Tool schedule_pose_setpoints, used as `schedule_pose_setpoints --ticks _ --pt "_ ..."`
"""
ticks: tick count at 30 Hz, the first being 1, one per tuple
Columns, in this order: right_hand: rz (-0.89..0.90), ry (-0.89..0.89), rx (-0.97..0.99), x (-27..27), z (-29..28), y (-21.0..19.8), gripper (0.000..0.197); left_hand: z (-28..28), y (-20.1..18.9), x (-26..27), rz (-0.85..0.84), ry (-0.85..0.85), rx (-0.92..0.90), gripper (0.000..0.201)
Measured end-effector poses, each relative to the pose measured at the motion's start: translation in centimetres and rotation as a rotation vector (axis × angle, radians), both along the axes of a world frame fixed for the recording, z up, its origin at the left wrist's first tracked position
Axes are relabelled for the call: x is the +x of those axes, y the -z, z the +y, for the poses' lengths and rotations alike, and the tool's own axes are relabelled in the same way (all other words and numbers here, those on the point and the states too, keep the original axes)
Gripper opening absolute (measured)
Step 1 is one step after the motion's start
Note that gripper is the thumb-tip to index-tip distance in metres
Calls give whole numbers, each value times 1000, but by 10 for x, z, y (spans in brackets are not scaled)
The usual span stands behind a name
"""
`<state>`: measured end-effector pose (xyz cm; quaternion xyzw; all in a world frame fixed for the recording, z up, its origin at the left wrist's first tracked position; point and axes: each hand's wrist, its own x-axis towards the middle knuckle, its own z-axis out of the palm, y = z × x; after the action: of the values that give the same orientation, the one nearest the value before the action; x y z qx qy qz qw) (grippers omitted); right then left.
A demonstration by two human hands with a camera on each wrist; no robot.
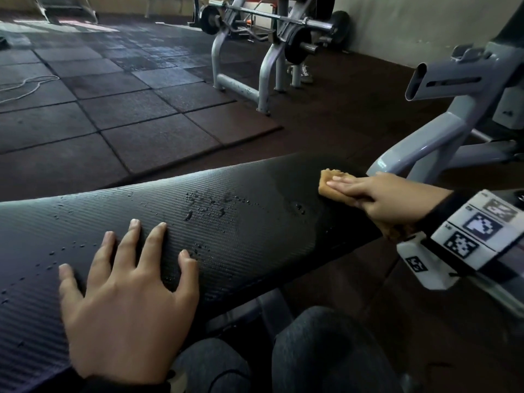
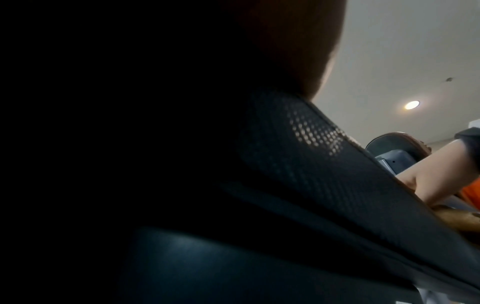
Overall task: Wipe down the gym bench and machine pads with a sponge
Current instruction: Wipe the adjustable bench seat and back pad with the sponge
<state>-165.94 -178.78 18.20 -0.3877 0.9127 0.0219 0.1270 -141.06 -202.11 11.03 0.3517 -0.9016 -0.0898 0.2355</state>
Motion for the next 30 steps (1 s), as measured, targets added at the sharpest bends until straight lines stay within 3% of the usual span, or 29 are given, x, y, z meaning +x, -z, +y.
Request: schedule_pose_setpoints --ticks 4,8,14,20,23,26,30 --pt "82 106 125 -23 -19 -3 67 0 0 0 6 -2 -2 58" --pt "97 36 174 -18 -48 -3 65 1 0 1 14 -1 -4 57" --pt "90 -70 -57 31 -25 3 58 0 2 0 26 0 -3 58" --pt "188 220 -106 34 15 19 47 1 1 -1 41 -9 -1 57" --pt "74 295 -290 25 3 32 48 2 -3 1 3 -16 -7 57" --pt "-16 256 -382 29 -22 36 48 4 -8 2 -50 -14 -9 57" --pt "49 100 -436 62 -45 45 46 4 -9 4 -67 -6 -7 58"
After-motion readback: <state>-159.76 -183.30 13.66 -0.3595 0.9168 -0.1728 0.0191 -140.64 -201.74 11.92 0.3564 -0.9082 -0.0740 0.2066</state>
